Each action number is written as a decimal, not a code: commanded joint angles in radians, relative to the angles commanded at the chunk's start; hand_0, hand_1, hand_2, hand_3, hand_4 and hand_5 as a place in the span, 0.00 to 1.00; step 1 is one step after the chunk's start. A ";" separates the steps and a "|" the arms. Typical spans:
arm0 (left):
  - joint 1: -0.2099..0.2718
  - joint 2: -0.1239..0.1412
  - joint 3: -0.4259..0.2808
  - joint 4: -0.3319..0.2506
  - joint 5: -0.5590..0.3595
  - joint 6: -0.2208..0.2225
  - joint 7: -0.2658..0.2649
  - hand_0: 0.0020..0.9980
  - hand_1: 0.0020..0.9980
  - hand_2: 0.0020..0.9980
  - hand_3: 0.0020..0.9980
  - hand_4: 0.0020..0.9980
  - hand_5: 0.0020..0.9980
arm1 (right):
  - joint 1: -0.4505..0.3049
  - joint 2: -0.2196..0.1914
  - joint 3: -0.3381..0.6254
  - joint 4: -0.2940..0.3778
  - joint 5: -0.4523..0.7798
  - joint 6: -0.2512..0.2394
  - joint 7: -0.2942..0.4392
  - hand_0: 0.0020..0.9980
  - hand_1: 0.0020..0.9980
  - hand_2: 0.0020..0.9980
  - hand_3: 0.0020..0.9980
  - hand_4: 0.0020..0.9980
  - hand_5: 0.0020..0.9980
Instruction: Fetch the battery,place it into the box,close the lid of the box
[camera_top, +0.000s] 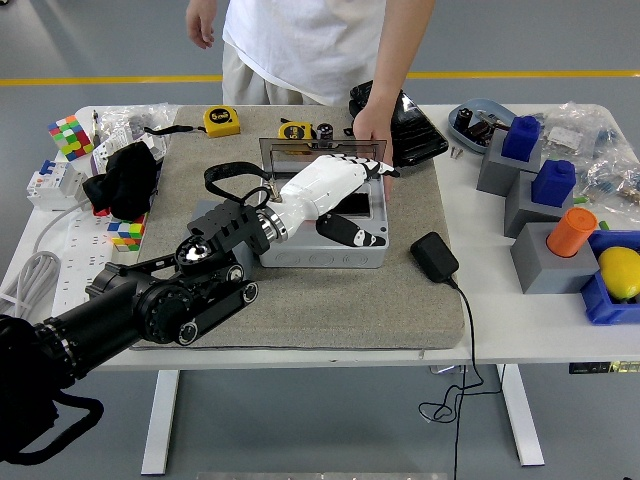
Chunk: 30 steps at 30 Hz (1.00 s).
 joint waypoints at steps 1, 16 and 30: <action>0.004 0.000 -0.007 -0.015 -0.006 0.003 -0.009 0.67 0.68 0.73 0.75 1.00 0.36 | -0.001 0.000 0.000 0.000 0.001 0.000 0.000 0.55 0.59 0.58 0.54 0.92 0.48; 0.140 0.042 -0.201 -0.246 -0.007 -0.028 0.017 0.41 0.54 0.53 0.56 1.00 0.36 | -0.006 0.000 0.017 -0.001 -0.006 0.000 0.001 0.55 0.59 0.57 0.54 0.92 0.48; 0.282 0.182 -0.304 -0.313 0.046 -0.064 0.076 0.66 0.67 0.63 0.58 1.00 0.42 | -0.008 -0.001 0.035 -0.002 -0.012 0.001 0.002 0.56 0.59 0.57 0.54 0.92 0.48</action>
